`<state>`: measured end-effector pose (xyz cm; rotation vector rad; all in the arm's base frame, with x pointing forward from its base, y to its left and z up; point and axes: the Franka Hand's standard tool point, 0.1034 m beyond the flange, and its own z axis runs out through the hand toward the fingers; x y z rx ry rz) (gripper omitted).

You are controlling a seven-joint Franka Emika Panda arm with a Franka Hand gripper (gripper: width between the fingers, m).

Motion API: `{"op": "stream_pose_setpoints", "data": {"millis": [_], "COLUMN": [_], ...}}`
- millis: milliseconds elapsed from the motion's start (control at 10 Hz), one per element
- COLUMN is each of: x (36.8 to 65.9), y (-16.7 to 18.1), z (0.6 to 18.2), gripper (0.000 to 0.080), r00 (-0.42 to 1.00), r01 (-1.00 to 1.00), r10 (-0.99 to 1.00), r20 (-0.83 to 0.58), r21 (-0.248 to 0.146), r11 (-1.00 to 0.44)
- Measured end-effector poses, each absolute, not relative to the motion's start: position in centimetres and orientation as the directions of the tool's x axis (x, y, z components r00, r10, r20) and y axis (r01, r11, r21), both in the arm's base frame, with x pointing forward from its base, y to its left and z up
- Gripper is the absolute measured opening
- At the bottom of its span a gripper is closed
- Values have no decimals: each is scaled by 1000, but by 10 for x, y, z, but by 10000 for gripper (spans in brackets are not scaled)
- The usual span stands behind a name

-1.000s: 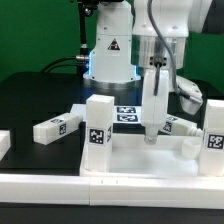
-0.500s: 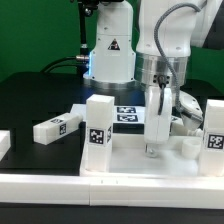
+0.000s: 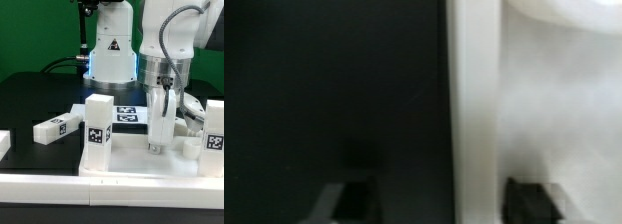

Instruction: Assemble desk

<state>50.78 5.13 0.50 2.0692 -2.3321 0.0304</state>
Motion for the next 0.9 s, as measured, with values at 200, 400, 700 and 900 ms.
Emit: {"op": "stream_pose_setpoints", "data": {"millis": [200, 400, 700, 900], "x": [508, 510, 508, 504], "y": [52, 52, 47, 29], "z": [5, 6, 12, 20], "gripper": [72, 57, 57, 57], "r00": [-116, -116, -14, 131], "r01": [-993, -993, -1000, -991], "r10": [-993, -993, -999, -991], "r20": [30, 30, 31, 33], "r21": [-1, -6, -13, -12], "r11": [116, 116, 14, -132]}}
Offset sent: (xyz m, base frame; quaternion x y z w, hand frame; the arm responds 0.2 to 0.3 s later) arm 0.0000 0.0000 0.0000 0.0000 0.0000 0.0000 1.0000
